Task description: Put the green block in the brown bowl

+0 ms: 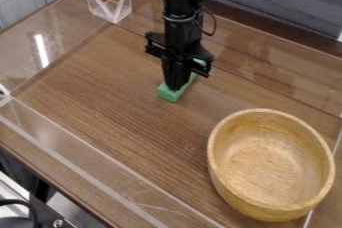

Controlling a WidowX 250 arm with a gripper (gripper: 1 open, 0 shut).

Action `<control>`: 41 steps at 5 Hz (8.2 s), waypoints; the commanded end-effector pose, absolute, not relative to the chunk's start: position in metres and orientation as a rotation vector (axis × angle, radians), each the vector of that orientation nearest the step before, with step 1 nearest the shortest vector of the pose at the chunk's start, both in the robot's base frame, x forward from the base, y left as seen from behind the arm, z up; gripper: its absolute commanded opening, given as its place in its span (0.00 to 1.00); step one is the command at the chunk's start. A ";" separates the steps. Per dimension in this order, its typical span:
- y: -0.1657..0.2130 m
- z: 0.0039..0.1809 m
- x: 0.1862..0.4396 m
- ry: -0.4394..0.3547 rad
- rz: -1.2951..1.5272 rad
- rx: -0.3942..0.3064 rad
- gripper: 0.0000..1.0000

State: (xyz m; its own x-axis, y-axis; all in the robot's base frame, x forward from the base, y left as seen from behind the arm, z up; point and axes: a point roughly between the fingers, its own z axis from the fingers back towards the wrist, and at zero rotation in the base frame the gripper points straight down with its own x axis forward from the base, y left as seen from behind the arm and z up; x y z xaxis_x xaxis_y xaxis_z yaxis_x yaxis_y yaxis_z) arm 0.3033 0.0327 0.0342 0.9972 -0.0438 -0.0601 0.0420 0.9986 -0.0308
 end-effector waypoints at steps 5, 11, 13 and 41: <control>0.001 0.140 0.306 -0.008 -0.129 -0.049 0.00; 0.049 0.055 0.315 -0.037 -0.124 -0.034 1.00; 0.051 0.035 0.315 -0.030 -0.122 -0.043 1.00; -0.105 0.051 0.246 -0.085 -0.140 -0.087 1.00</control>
State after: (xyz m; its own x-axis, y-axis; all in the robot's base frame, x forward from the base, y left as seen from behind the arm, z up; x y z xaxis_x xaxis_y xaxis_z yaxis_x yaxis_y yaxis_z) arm 0.2335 -0.1027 0.0387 0.9891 -0.1422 0.0374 0.1444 0.9872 -0.0673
